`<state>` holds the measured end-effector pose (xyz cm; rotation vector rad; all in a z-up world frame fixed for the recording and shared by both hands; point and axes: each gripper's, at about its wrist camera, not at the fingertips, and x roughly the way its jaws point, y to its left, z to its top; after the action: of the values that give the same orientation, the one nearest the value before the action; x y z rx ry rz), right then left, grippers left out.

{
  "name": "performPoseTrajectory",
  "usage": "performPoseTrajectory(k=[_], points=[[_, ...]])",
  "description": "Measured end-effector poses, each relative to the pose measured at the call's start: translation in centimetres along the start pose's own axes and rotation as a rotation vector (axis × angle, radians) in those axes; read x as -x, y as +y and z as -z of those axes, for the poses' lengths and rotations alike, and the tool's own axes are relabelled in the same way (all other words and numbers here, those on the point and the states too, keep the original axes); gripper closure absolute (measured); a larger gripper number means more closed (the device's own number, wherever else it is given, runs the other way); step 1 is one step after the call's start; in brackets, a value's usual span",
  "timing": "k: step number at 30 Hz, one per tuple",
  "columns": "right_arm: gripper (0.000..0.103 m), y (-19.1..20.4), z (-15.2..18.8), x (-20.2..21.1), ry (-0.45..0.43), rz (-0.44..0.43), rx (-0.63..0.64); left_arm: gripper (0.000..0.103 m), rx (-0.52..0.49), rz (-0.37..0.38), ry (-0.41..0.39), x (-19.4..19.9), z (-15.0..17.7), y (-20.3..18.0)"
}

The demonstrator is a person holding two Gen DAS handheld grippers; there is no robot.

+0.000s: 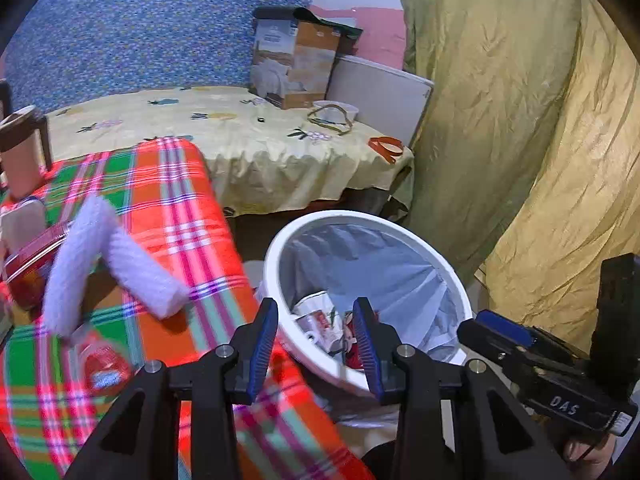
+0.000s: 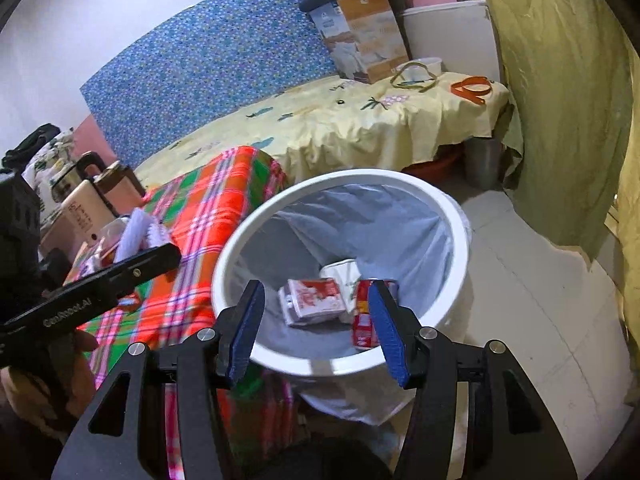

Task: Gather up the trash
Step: 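Move both open tools back over the table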

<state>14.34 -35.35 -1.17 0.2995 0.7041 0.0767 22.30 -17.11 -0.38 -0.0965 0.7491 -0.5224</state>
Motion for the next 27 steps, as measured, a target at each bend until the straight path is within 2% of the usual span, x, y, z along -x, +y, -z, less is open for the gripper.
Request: performPoseTrajectory(k=[8, 19, 27], points=[[0.047, 2.7, 0.6, 0.7, -0.012, -0.060, 0.039, 0.064, 0.045, -0.064, -0.032, 4.3, 2.4, 2.4], [0.047, 7.3, 2.3, -0.2, 0.042, -0.148, 0.131, 0.064, 0.077, -0.153, -0.062, 9.4, 5.9, 5.8], [0.047, 9.4, 2.6, -1.3, 0.082, -0.222, 0.152, 0.064, 0.135, -0.222, -0.080, 11.8, 7.4, 8.7]])
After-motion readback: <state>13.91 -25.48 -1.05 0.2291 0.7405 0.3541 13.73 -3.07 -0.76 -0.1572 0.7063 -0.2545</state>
